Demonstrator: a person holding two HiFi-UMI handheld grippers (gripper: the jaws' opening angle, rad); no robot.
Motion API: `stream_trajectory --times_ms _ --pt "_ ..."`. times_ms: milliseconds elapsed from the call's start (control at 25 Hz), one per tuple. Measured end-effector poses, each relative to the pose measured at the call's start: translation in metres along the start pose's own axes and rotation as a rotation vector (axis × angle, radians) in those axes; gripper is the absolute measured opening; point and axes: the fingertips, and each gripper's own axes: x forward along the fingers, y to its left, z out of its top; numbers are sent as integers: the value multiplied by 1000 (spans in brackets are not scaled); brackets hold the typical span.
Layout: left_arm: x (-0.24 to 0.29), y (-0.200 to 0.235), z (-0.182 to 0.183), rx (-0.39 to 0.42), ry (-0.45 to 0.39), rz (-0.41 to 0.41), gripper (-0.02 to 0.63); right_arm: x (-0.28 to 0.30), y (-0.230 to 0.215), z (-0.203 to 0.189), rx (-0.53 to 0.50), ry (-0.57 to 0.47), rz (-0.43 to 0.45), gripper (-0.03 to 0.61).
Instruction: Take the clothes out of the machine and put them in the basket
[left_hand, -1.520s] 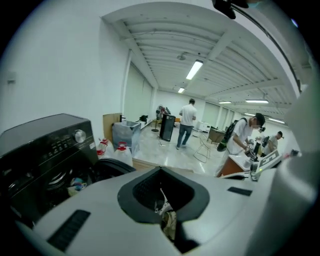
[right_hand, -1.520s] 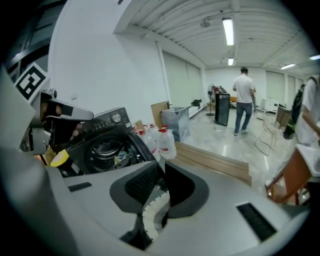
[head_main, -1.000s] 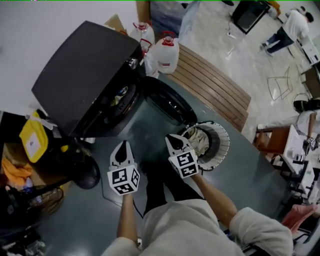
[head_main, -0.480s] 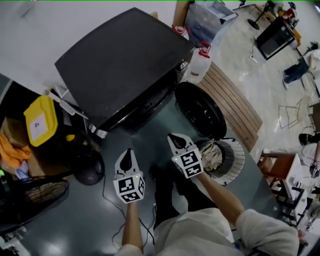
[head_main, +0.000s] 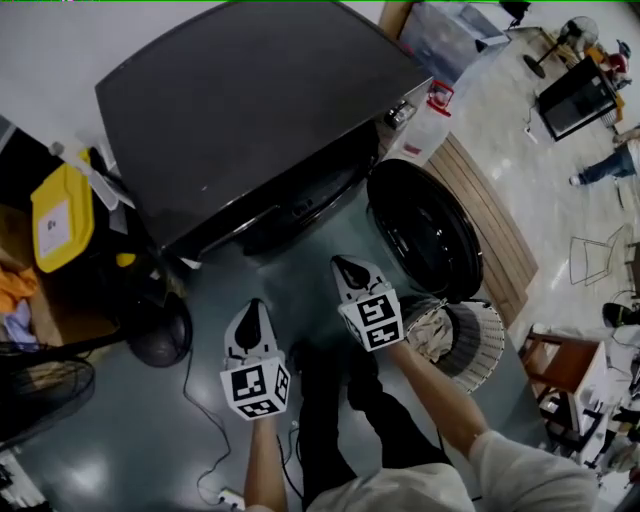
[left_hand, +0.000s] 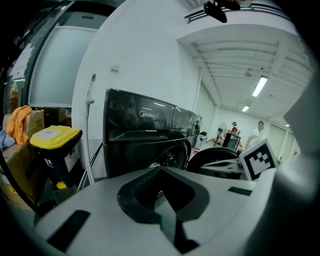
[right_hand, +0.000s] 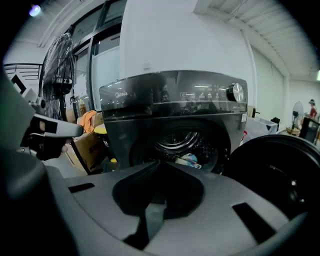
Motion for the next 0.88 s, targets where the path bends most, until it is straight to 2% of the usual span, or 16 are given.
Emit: stream_trajectory --times_ms 400,880 --pt "78 5 -92 28 -16 16 18 118 -39 -94 -29 -12 11 25" --pt "175 26 -132 113 -121 -13 18 265 -81 -107 -80 -105 2 38"
